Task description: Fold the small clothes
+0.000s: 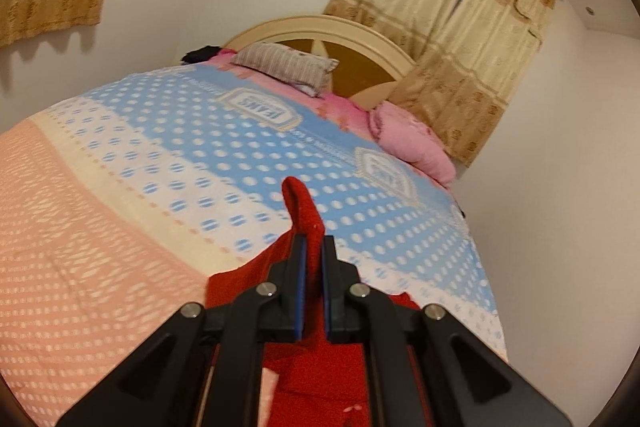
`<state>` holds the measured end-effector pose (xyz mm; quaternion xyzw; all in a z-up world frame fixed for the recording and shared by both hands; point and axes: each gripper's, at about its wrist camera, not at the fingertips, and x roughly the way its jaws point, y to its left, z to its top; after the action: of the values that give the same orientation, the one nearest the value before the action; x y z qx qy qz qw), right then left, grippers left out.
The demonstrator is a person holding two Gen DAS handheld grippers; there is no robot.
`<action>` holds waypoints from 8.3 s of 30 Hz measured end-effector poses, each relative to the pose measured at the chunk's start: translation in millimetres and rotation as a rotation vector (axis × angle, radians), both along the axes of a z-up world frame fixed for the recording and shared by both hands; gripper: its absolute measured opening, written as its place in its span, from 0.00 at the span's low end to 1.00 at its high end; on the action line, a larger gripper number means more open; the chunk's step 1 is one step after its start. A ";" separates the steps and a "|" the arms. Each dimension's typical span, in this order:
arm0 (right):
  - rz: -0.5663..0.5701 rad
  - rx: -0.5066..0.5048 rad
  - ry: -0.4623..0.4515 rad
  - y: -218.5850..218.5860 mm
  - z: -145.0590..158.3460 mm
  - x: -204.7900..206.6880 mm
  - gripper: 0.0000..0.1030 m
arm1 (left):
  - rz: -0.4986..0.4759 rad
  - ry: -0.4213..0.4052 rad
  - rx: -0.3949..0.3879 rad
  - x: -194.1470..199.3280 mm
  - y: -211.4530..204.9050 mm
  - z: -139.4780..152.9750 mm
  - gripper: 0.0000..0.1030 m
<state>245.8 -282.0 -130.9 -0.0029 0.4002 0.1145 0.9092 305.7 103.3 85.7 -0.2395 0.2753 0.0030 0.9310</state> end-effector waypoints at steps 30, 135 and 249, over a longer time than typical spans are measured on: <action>-0.025 0.117 -0.015 -25.8 -15.7 -8.4 0.71 | -0.323 -0.025 0.222 30.5 -238.9 -39.9 0.07; -0.147 -0.006 0.021 -43.6 -5.8 115.7 0.37 | -0.094 0.273 0.402 23.9 -75.6 -220.7 1.00; -0.244 0.088 -0.042 -63.5 -4.0 -175.5 0.53 | -0.384 0.203 0.353 -223.5 -117.8 -221.7 0.61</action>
<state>70.2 -345.4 -134.8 0.0832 0.3730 0.0201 0.9239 82.1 -14.6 -136.0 -0.0159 0.4026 -0.1014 0.9096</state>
